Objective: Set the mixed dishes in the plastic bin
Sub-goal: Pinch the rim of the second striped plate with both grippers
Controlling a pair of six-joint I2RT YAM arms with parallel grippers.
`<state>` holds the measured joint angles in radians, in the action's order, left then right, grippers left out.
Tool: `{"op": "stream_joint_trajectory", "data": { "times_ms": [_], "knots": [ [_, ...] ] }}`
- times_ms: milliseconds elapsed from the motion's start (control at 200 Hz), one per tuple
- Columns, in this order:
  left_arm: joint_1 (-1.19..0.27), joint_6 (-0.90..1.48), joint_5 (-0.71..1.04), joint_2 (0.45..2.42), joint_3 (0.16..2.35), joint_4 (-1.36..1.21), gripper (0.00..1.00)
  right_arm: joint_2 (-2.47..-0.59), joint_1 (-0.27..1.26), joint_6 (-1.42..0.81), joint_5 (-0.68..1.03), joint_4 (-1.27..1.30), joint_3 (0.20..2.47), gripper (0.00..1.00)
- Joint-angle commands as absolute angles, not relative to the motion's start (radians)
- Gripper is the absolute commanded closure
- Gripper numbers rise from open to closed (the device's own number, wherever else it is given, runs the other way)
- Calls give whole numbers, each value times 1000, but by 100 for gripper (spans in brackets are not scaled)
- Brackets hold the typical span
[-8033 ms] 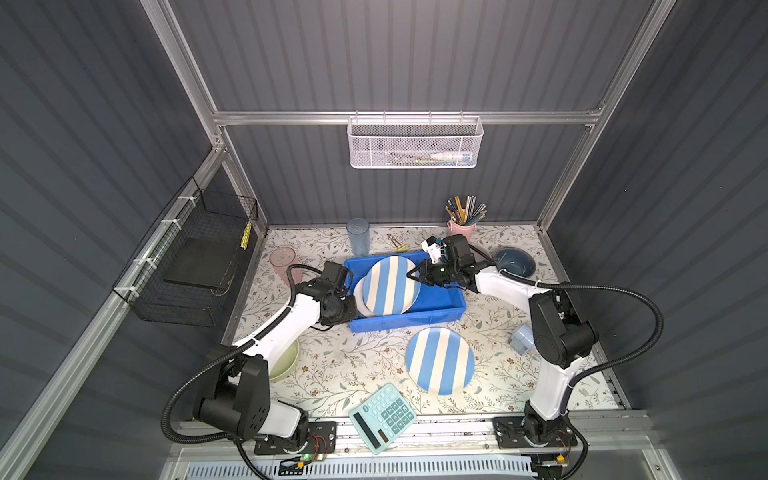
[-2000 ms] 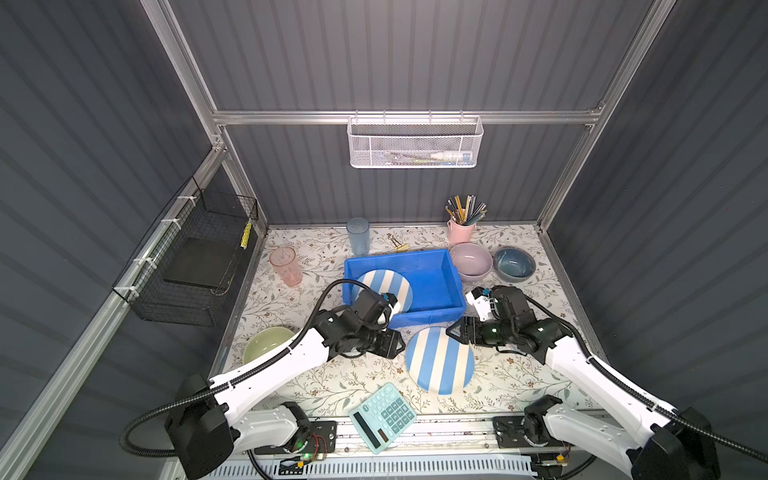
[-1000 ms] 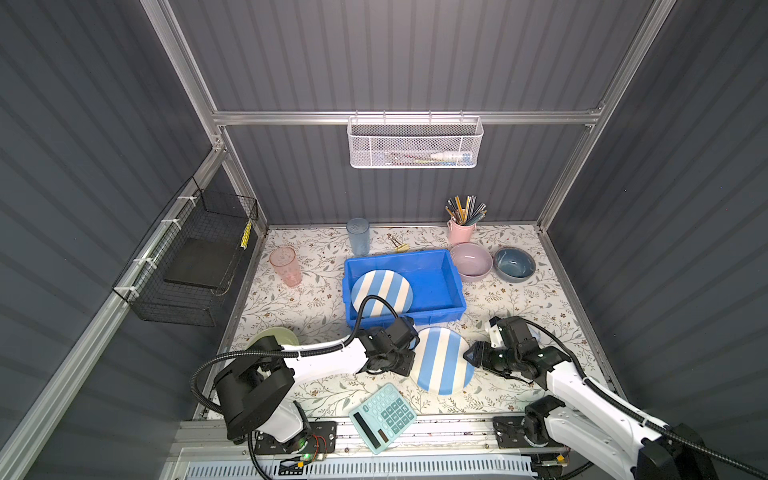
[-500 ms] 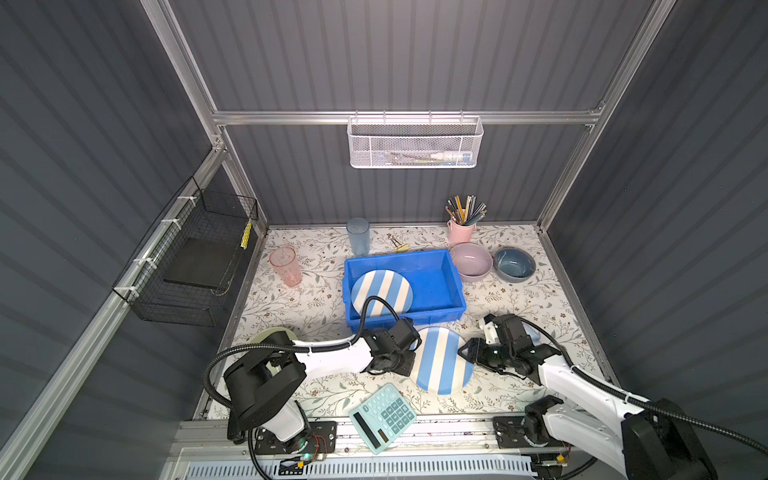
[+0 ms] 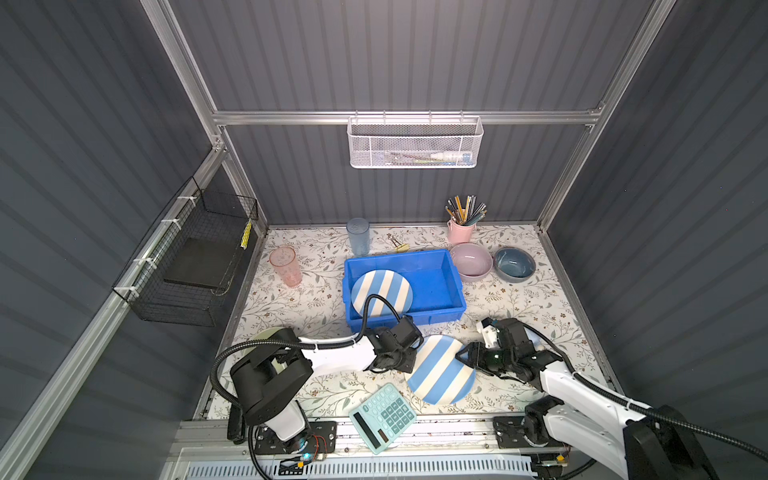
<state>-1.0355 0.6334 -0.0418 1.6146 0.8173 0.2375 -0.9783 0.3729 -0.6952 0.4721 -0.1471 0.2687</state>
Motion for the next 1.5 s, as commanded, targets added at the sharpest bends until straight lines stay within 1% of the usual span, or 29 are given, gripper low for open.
{"op": "stream_joint_trajectory", "data": {
  "times_ms": [0,180,520,660,770,1046,1166,1346,1431,1496],
  "knots": [
    [-1041,654,-51,1651,814,294,85,-944,368,-699,500,-168,264,53],
    [-1042,653,-57,1653,821,299,85,-911,361,-700,515,-186,272,64],
    [-1042,652,-60,1660,832,302,85,-939,351,-688,538,-166,280,83],
    [-1041,640,-67,1654,860,335,85,-939,346,-668,537,-194,301,88],
    [-1041,630,-75,1633,888,368,84,-926,338,-644,532,-232,321,94],
    [-1041,611,-89,1558,969,482,80,-888,321,-606,537,-327,371,99],
    [-1040,602,-103,1521,1003,539,75,-857,318,-605,544,-356,384,100],
    [-1030,562,-211,1470,1078,702,58,-816,315,-576,558,-431,427,100],
    [-996,542,-215,1440,1103,755,53,-804,314,-559,560,-467,460,100],
    [-942,550,-211,1415,1121,803,51,-801,315,-549,576,-488,485,100]
  ]
}}
